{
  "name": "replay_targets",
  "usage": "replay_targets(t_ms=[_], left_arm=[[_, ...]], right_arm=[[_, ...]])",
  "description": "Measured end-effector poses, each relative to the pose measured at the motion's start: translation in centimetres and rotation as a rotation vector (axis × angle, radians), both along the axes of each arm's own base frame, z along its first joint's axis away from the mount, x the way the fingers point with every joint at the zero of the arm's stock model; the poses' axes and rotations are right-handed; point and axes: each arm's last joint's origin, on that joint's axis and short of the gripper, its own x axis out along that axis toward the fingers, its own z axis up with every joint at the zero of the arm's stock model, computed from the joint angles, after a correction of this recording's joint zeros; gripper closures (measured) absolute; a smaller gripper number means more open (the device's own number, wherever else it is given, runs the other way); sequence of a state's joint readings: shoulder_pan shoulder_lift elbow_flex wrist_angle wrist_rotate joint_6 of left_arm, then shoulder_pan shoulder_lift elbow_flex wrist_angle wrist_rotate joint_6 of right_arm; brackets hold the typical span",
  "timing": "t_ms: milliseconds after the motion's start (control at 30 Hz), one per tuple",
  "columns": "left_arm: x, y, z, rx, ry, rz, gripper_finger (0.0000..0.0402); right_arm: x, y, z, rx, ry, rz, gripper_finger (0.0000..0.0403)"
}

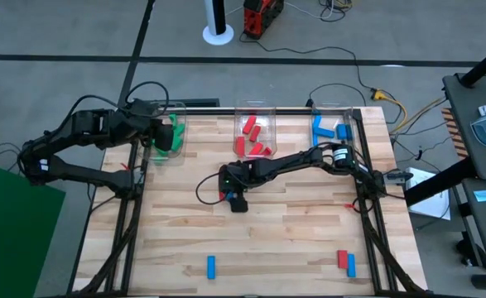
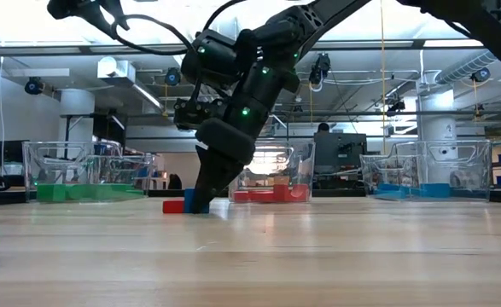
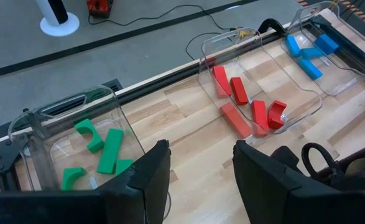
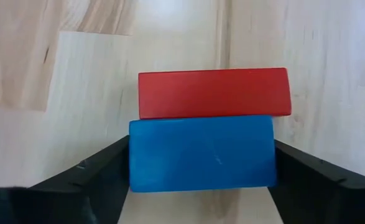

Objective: Sort blocks
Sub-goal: Put the blue wooden block into the right transparent bin

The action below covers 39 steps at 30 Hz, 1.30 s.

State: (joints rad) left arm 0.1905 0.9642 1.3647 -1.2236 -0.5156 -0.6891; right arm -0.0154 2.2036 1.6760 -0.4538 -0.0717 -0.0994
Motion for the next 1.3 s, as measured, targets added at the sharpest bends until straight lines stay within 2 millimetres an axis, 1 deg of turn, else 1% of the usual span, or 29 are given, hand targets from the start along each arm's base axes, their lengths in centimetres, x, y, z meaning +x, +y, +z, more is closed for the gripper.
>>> replay_targets(t_ms=[133, 367, 533, 600, 700, 767, 933, 1000, 1100, 1233, 1300], left_arm=[[0.0, 0.0, 0.0, 0.0, 0.0, 0.0, 0.0248], [0.0, 0.0, 0.0, 0.0, 0.0, 0.0, 0.0248], [0.0, 0.0, 0.0, 0.0, 0.0, 0.0, 0.0248], [0.0, 0.0, 0.0, 0.0, 0.0, 0.0, 0.0248], [0.0, 0.0, 0.0, 0.0, -0.001, 0.0, 0.0248], [0.0, 0.0, 0.0, 0.0, -0.001, -0.001, 0.0248], [0.2, 0.0, 0.0, 0.001, 0.005, -0.003, 0.0248], [0.2, 0.0, 0.0, 0.001, 0.005, -0.004, 0.0248], [0.2, 0.0, 0.0, 0.001, 0.005, -0.004, 0.0248], [0.2, 0.0, 0.0, 0.01, 0.015, -0.015, 0.0248], [0.2, 0.0, -0.1, 0.011, 0.018, -0.017, 0.0248]], right_arm=[[0.0, 0.0, 0.1, -0.003, 0.003, 0.005, 0.0124], [-0.4, 0.0, 0.8, 0.001, 0.015, 0.007, 0.0124], [-1.2, 0.1, 2.7, 0.006, 0.039, 0.006, 0.0115], [-1.6, 0.2, 3.7, 0.03, 0.046, -0.018, 0.0112], [-2.4, 0.3, 5.9, 0.096, 0.04, -0.055, 0.0116], [-2.9, 0.3, 7.7, 0.122, 0.016, -0.091, 0.0122], [-4.9, 0.1, 12.2, 0.183, -0.026, -0.198, 0.0123], [-5.8, -0.5, 14.0, 0.196, -0.049, -0.262, 0.0122], [-7.4, -1.5, 15.9, 0.17, -0.052, -0.391, 0.0121], [-9.6, -3.4, 17.9, 0.139, -0.041, -0.56, 0.0123], [-10.8, -4.4, 18.4, 0.113, -0.019, -0.627, 0.0123]])
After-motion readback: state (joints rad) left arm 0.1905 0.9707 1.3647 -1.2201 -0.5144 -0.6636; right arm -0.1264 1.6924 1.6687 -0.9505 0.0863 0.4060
